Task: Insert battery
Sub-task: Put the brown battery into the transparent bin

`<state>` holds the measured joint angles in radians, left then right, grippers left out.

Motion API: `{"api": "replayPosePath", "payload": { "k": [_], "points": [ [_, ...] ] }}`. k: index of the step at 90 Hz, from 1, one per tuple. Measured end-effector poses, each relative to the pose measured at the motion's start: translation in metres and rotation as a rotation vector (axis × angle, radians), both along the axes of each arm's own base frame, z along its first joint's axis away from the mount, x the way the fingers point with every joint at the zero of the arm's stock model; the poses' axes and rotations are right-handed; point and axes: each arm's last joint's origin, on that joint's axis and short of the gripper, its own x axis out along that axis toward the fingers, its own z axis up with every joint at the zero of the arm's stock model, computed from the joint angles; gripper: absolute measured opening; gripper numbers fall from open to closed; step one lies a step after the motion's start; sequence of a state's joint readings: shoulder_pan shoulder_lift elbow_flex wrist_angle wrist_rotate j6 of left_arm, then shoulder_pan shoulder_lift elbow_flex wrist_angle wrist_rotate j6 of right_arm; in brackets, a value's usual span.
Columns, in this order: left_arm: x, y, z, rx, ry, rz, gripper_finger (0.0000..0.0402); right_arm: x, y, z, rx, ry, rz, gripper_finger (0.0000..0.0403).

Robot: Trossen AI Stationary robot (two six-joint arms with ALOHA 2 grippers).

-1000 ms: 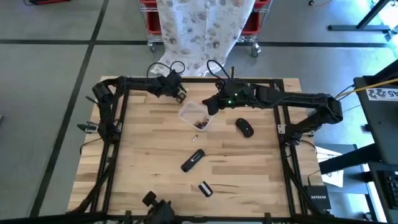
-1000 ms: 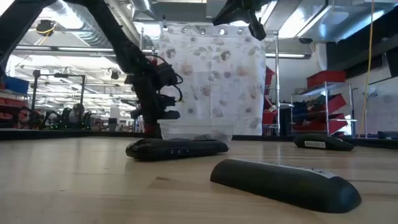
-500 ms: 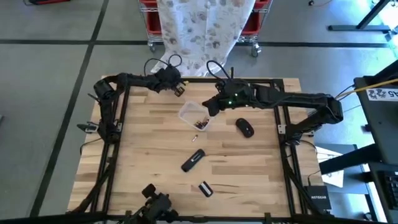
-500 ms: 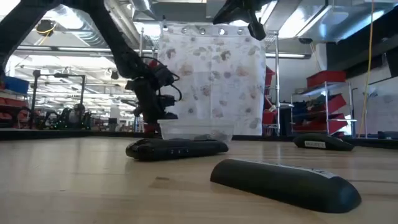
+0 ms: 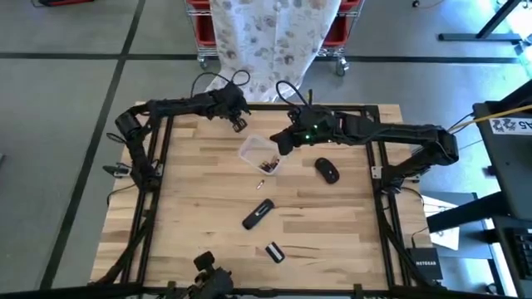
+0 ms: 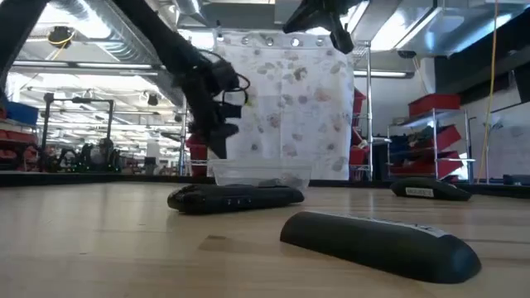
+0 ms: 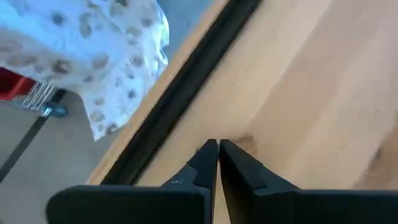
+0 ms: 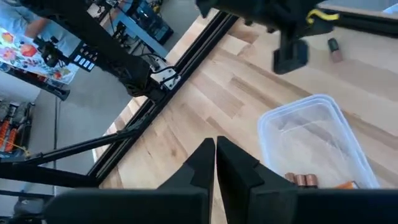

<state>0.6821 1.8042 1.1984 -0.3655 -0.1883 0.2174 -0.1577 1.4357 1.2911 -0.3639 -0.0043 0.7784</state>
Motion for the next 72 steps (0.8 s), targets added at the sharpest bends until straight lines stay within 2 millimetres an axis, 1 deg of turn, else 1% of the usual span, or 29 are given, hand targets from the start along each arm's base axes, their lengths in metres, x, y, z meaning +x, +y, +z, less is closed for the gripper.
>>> {"api": "replayPosePath", "payload": {
  "k": [6, 11, 17, 25, 38, 48, 62, 72],
  "points": [
    [-0.001, -0.003, 0.007, -0.006, -0.024, -0.028, 0.0, 0.0, 0.0, 0.0, -0.007, 0.004, -0.003, 0.0001],
    [-0.001, -0.005, 0.011, -0.034, -0.053, -0.11, 0.0001, 0.0, -0.001, 0.0, -0.02, 0.007, -0.012, 0.0001],
    [0.0, -0.006, 0.011, -0.062, -0.055, -0.212, 0.0006, 0.0, -0.001, 0.0, -0.04, 0.011, -0.02, 0.0001],
    [-0.003, -0.009, 0.006, -0.088, 0.001, -0.312, 0.0028, 0.0, -0.001, 0.0, -0.046, 0.013, -0.027, 0.0001],
    [-0.011, -0.012, 0.003, -0.099, 0.115, -0.483, 0.0079, 0.0, -0.001, 0.0, -0.064, 0.016, -0.019, 0.0001],
    [-0.015, -0.015, 0.0, -0.106, 0.191, -0.565, 0.0112, 0.0, -0.002, -0.002, -0.074, 0.023, -0.024, 0.0001],
    [-0.019, -0.016, -0.002, -0.074, 0.316, -0.628, 0.0137, 0.0, -0.003, -0.002, -0.121, 0.033, -0.054, 0.0001],
    [-0.023, -0.014, -0.003, -0.061, 0.371, -0.679, 0.0153, 0.0, -0.004, -0.002, -0.146, 0.04, -0.051, 0.0001]
  ]
}}
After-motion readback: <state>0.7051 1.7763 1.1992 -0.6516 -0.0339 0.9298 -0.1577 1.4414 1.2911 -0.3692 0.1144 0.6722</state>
